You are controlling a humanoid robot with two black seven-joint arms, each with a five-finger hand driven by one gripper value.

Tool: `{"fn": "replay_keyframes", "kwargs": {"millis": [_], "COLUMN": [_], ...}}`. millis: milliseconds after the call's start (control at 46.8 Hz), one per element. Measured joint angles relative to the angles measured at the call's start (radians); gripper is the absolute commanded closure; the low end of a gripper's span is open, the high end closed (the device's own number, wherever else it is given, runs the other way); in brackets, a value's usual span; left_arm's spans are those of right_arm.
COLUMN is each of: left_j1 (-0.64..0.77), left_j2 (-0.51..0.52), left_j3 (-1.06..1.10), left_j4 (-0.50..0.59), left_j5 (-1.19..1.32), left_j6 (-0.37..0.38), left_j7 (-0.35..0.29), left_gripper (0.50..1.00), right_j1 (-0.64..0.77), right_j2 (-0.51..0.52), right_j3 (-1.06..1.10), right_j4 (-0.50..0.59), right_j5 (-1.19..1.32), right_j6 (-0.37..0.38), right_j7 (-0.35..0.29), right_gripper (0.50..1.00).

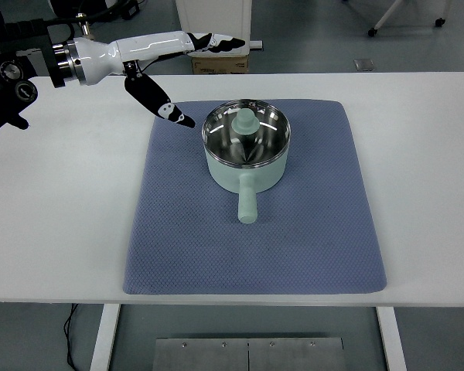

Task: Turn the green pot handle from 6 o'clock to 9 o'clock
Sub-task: 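Lower the left hand onto the green handle nearest the robot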

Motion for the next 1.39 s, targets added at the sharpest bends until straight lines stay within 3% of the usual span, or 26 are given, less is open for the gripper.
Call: {"fn": "replay_keyframes", "kwargs": {"millis": [257,513,877,1390], "left_j1": [-0.021,-0.045,-0.082,-0.101], "left_j2": [-0.016,-0.049,-0.113,-0.219], "left_j3": [0.006,0.016,0.123,0.193], "left_j4": [-0.064,-0.146,-0.167,-0.16], "left_j5": [0.074,0.199,0.424,0.542], "left_j6": [-0.016,-0.101,-0.1,-0.095], "left_j7": [0.0,-0.02,-0.02,-0.02], "left_gripper": [0.5,0.5,0.5,0.5], "right_j1": [0.0,0.0,0.0,0.0], "right_j2": [0.0,0.0,0.0,0.0], "right_j3": [0.0,0.0,0.0,0.0], "right_j4": [0.0,0.0,0.0,0.0], "right_j5": [0.0,0.0,0.0,0.0], "right_j6": [0.0,0.0,0.0,0.0], "right_j7": [0.0,0.0,0.0,-0.001], "right_gripper": [0.5,0.5,0.5,0.5]}}
